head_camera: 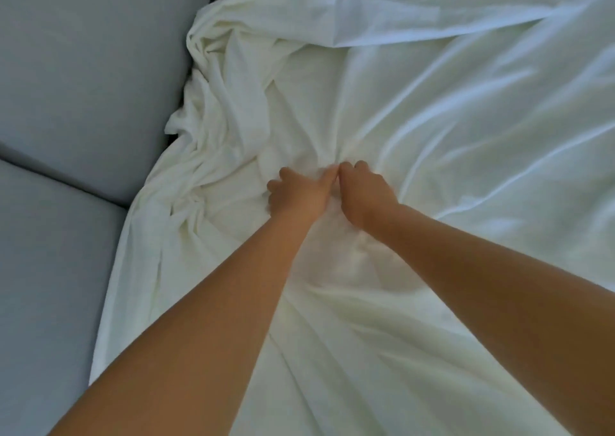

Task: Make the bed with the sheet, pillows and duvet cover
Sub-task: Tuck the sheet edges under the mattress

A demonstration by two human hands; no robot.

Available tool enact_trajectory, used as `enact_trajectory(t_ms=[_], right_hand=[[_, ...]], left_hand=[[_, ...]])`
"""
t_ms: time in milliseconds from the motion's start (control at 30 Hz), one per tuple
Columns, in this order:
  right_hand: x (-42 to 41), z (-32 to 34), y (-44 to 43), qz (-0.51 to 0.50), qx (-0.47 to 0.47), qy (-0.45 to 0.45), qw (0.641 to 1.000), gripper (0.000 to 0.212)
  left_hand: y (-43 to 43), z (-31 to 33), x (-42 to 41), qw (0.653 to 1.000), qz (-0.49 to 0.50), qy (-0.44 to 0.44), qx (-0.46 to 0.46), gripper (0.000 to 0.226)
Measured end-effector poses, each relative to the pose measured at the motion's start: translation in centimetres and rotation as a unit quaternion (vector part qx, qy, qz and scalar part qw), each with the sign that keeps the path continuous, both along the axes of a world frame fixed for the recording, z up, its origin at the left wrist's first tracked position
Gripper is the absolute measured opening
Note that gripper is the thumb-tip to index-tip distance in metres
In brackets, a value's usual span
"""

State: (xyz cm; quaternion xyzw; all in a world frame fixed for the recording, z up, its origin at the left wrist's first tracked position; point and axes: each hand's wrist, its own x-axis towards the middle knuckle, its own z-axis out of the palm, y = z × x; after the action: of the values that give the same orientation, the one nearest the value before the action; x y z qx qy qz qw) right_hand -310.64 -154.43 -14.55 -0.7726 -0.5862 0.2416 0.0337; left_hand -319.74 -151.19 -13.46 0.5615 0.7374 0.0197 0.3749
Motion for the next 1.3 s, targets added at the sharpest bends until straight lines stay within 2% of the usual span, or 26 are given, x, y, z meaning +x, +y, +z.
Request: enact_trajectory(t_ms=[33,100,167,233,300,333,367,433,500,533,600,633,700,733,800,833,900,967,1000,1067,1100,1167,1233,1300], right_hand=[[1.8,0.6,-0.5,-0.004,0.017,-0.003,1.000,0.030],[6.8,1.6,-2.5,-0.038,0.067,-0.054,0.996,0.027],[13.1,2.4,-5.5,-0.073,0.069,-0.159,0.982,0.027],[19.2,3.1,-8.4,-0.158,0.001,-0.219,0.963,0.027],[22.8,3.3,-10.4,-0.254,-0.045,-0.202,0.945,0.026],[23.2,3.0,-11.0,-0.281,-0.039,-0.160,0.945,0.025],[22.8,2.6,-11.6,-0.303,-0.021,-0.100,0.947,0.030],[20.3,2.0,-12.5,-0.350,0.001,0.031,0.936,0.064],[17.1,1.5,-13.4,-0.368,-0.016,0.090,0.925,0.093],[15.7,1.1,-14.0,-0.352,-0.023,0.105,0.930,0.096],[13.5,0.3,-14.3,-0.310,-0.011,0.149,0.939,0.077],[13.7,0.2,-14.6,-0.281,-0.003,0.148,0.948,0.064],[16.2,0.3,-15.2,-0.216,0.021,0.066,0.974,0.043],[18.2,0.4,-15.9,-0.207,0.030,0.017,0.978,0.036],[22.9,0.4,-18.2,-0.252,0.037,-0.047,0.966,0.032],[24.5,0.4,-19.8,-0.294,0.036,-0.051,0.954,0.036],[25.0,0.5,-22.9,-0.350,0.054,-0.001,0.935,0.055],[21.9,0.4,-26.8,-0.292,0.073,0.044,0.953,0.078],[19.7,0.4,-29.4,-0.246,0.064,0.070,0.965,0.089],[15.4,0.5,-35.5,-0.133,-0.011,0.083,0.988,0.104],[13.4,0.4,-38.4,-0.075,-0.055,0.053,0.994,0.104],[10.6,-0.1,-42.6,-0.025,-0.088,0.015,0.996,0.084],[10.4,-0.8,-44.1,-0.046,-0.073,0.058,0.995,0.053],[12.6,-1.2,-44.4,-0.094,-0.033,0.052,0.994,0.032]], left_hand=[[-0.1,-0.1,1.1,1.000,0.014,-0.010,-0.013,0.084],[-1.2,-0.1,3.7,0.999,-0.029,-0.013,0.007,0.071],[-3.6,0.0,7.5,0.987,-0.153,-0.031,0.032,0.051],[-7.1,0.6,11.4,0.949,-0.308,-0.061,0.024,0.046],[-10.0,1.0,13.6,0.906,-0.419,-0.051,0.035,0.052],[-10.7,0.8,13.8,0.895,-0.439,-0.033,0.064,0.055],[-11.0,0.5,13.6,0.892,-0.443,-0.012,0.093,0.059],[-11.3,-0.1,12.3,0.899,-0.421,0.026,0.119,0.070],[-11.7,-0.5,11.4,0.916,-0.379,0.049,0.118,0.077],[-12.1,-0.6,11.3,0.922,-0.365,0.063,0.116,0.078],[-12.7,-0.6,10.8,0.930,-0.339,0.087,0.114,0.076],[-13.3,-0.5,11.0,0.933,-0.330,0.090,0.110,0.074],[-14.9,-0.3,12.1,0.935,-0.326,0.070,0.122,0.071],[-16.5,-0.2,12.8,0.927,-0.345,0.056,0.134,0.071],[-20.8,0.1,13.8,0.906,-0.400,0.021,0.140,0.072],[-23.1,0.3,14.0,0.897,-0.423,0.012,0.130,0.073],[-26.9,0.4,13.3,0.888,-0.447,0.034,0.103,0.078],[-30.6,0.2,11.2,0.910,-0.400,0.077,0.077,0.087],[-32.4,0.3,9.8,0.933,-0.341,0.096,0.064,0.093],[-36.3,0.8,7.4,0.973,-0.203,0.109,0.021,0.102],[-38.3,1.0,6.5,0.981,-0.159,0.106,-0.009,0.104],[-42.0,1.2,5.6,0.984,-0.142,0.100,-0.050,0.097],[-45.0,1.1,5.8,0.979,-0.171,0.091,-0.062,0.085],[-47.4,1.3,6.1,0.971,-0.217,0.073,-0.068,0.080]])
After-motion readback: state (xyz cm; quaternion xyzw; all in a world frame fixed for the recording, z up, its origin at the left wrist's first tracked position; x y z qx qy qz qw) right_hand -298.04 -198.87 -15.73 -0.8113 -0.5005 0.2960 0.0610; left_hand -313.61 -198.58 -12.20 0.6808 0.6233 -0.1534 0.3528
